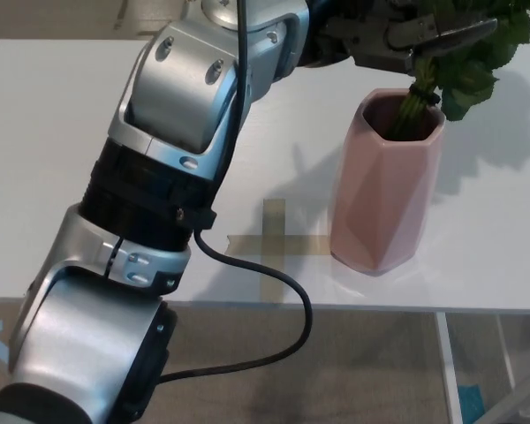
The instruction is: Use the left hand to pick up the rose and then lift and insert it into the pink vase.
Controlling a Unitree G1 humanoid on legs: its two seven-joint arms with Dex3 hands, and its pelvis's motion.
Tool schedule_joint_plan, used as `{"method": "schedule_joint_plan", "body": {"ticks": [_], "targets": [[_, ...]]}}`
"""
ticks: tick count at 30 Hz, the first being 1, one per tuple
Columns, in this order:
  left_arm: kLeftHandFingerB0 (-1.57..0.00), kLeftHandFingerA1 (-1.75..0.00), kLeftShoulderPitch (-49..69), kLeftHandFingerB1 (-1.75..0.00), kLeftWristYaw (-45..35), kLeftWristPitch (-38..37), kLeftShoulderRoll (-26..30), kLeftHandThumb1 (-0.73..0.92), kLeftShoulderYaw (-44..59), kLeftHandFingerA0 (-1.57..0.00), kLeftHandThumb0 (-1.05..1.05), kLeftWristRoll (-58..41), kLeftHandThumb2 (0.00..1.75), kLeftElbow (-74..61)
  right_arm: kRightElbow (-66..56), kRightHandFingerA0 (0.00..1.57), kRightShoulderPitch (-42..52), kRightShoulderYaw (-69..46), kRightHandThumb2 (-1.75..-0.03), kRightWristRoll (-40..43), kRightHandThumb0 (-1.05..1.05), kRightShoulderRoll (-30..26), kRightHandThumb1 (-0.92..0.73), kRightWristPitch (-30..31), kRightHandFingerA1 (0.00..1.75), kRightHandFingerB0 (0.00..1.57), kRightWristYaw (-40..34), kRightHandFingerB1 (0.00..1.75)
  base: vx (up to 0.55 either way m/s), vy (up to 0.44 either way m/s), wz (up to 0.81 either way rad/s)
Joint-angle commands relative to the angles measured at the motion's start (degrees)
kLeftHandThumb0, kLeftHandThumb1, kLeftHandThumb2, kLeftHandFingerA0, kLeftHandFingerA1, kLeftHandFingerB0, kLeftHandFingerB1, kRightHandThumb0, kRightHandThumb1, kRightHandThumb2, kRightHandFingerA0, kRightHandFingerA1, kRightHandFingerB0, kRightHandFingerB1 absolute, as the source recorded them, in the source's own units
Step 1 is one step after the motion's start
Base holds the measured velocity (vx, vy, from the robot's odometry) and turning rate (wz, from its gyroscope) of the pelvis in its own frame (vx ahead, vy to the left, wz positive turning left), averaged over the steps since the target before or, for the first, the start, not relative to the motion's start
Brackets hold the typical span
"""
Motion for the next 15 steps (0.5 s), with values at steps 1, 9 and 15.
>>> {"method": "schedule_joint_plan", "body": {"ticks": [1,9,15], "targets": [[0.00,0.00,0.48,0.00,-2.10,1.06,1.38,0.49,0.45,0.00,-0.86,-0.44,0.58,-2.42,0.26,0.70,0.80,-0.21,-0.55,0.17,-0.25,-0.18,-0.54,0.52,0.51,0.60,-0.03,0.47,0.00,0.000,0.00],[0.00,0.00,1.77,0.00,-3.39,3.03,3.07,0.51,3.04,0.00,-0.85,-2.47,0.56,-7.57,0.20,0.70,0.92,-0.16,-0.55,0.17,-0.25,-0.10,-0.54,0.48,0.51,0.60,-0.03,0.47,0.00,0.000,0.00],[0.00,0.00,3.45,-0.02,-4.66,6.34,4.31,0.43,6.48,0.00,-0.77,-4.89,0.83,-10.93,0.35,0.70,1.41,-0.21,-0.55,0.22,-0.25,0.18,-0.54,0.22,0.51,0.60,-0.02,0.47,0.00,0.000,0.00]]}}
